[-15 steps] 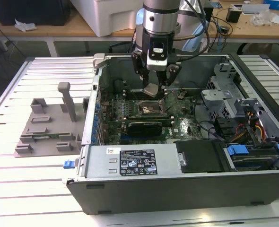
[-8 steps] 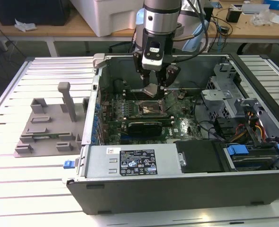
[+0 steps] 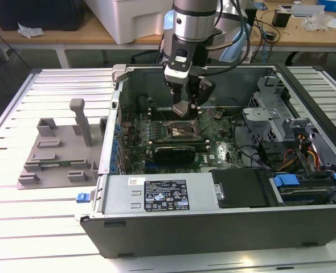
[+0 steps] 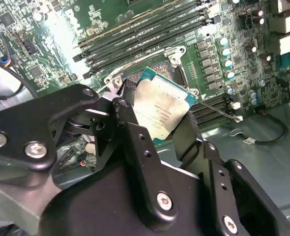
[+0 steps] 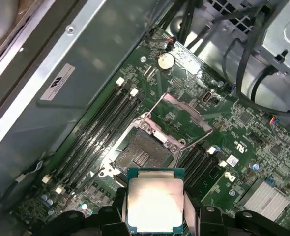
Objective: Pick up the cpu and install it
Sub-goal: 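Place the cpu into insertion slot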
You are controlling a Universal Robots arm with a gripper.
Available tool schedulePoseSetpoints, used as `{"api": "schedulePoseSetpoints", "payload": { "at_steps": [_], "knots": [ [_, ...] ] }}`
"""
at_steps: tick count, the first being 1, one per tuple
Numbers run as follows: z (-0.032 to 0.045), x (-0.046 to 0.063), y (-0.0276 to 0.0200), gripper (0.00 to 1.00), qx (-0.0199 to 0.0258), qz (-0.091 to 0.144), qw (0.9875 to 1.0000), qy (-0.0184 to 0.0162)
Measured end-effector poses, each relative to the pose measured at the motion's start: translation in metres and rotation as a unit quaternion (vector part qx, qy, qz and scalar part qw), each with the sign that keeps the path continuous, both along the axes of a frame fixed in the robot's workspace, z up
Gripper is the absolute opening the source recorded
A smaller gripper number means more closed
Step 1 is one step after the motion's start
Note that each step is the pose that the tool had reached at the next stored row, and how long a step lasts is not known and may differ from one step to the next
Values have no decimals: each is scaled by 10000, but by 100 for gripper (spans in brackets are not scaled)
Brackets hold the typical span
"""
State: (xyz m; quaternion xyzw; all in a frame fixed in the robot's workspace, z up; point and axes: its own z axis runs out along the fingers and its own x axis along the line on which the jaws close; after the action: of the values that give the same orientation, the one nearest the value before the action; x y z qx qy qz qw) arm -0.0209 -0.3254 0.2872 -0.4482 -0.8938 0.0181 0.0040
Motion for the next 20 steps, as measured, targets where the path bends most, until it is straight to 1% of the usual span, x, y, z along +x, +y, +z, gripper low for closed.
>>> {"api": "schedulePoseSetpoints", "payload": {
  "at_steps": [1, 2, 3, 4, 5, 6, 7, 8, 9, 11, 13, 14, 15, 16, 18, 19, 20],
  "knots": [
    [0, 0, 0, 55, 0, -25, 10000, 0],
    [-2, 0, 0, 55, 0, -208, 9998, 0],
    [-4, 0, 0, 55, 0, -445, 9990, 0],
    [-5, 0, 0, 55, -4, -627, 9980, 0],
    [-6, 1, 0, 55, -13, -806, 9967, -1],
    [-6, 1, 0, 55, -41, -984, 9951, -3],
    [-5, 0, 0, 55, -96, -1150, 9933, -8],
    [-5, 0, 0, 55, -171, -1278, 9917, -15],
    [-5, 1, -1, 55, -188, -1403, 9899, -15],
    [-6, 0, 0, 55, -190, -1577, 9873, -12],
    [-8, 0, 0, 55, -196, -1798, 9835, -9],
    [-9, 1, 0, 55, -208, -1862, 9823, -10],
    [-8, 0, 0, 55, -215, -1903, 9815, -10],
    [-8, 0, 0, 55, -216, -1964, 9803, -9],
    [-8, 1, 0, 55, -217, -2054, 9784, -7],
    [-8, 0, 0, 55, -217, -2111, 9772, -6],
    [-8, 0, 0, 55, -217, -2149, 9764, -5]
  ]
}}
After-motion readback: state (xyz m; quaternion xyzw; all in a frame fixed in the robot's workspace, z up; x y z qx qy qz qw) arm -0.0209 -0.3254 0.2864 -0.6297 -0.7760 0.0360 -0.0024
